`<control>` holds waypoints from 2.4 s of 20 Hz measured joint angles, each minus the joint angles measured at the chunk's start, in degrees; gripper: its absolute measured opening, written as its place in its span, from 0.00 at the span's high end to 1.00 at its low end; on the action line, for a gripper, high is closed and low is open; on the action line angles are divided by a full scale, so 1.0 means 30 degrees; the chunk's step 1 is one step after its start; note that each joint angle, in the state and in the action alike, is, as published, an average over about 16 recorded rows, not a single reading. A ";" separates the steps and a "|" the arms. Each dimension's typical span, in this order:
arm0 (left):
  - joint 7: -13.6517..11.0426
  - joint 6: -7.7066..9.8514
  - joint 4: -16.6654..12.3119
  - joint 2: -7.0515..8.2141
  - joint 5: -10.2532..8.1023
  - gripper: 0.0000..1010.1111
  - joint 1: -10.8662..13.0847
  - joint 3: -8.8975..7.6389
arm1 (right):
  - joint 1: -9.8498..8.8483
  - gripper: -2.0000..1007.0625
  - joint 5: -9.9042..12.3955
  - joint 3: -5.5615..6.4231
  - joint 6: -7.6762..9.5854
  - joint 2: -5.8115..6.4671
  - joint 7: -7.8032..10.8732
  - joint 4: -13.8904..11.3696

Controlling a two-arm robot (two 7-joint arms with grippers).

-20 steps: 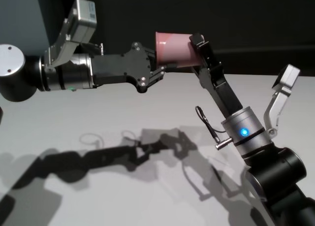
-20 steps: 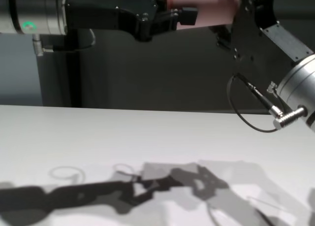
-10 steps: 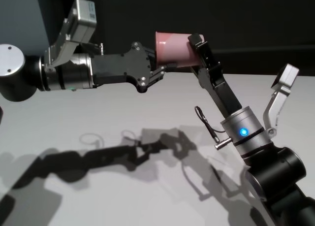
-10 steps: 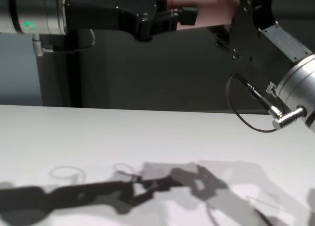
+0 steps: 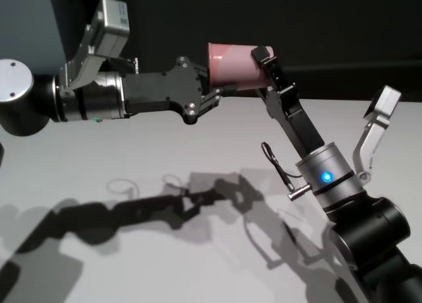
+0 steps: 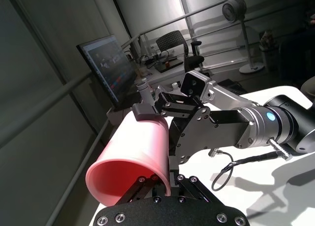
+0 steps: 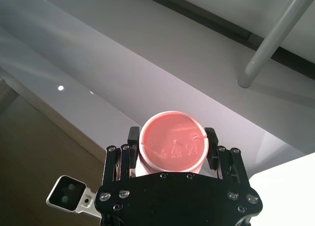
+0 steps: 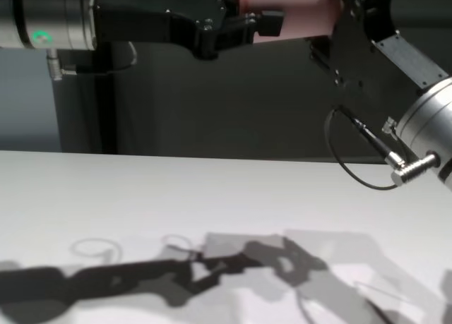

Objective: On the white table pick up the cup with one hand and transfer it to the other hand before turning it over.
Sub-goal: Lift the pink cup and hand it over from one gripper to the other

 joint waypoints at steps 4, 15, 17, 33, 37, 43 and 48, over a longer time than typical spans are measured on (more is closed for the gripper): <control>0.0000 0.0000 0.0000 0.0000 0.0000 0.95 0.0000 0.0000 | -0.0005 0.23 -0.0007 0.0015 0.0004 -0.0009 -0.0004 -0.0004; 0.0000 0.0000 -0.0002 0.0000 0.0000 0.93 0.0000 0.0000 | -0.0017 0.27 -0.0024 0.0037 0.0015 -0.0025 -0.0015 -0.0013; 0.0000 0.0000 -0.0003 0.0000 0.0000 0.91 0.0000 0.0000 | -0.0020 0.27 -0.0028 0.0039 0.0018 -0.0027 -0.0018 -0.0013; 0.0000 0.0000 -0.0005 -0.0001 -0.0001 0.42 -0.0001 0.0000 | -0.0026 0.27 -0.0047 0.0053 0.0033 -0.0034 -0.0031 -0.0013; 0.0000 0.0000 -0.0004 -0.0001 -0.0001 0.27 -0.0001 0.0000 | -0.0026 0.27 -0.0049 0.0054 0.0034 -0.0034 -0.0027 -0.0013; -0.0004 -0.0001 -0.0004 -0.0001 -0.0003 0.10 -0.0001 0.0000 | -0.0026 0.27 -0.0049 0.0054 0.0034 -0.0034 -0.0019 -0.0013; -0.0026 -0.0006 -0.0064 0.0023 -0.0126 0.03 0.0016 -0.0036 | -0.0026 0.27 -0.0048 0.0055 0.0034 -0.0035 -0.0012 -0.0013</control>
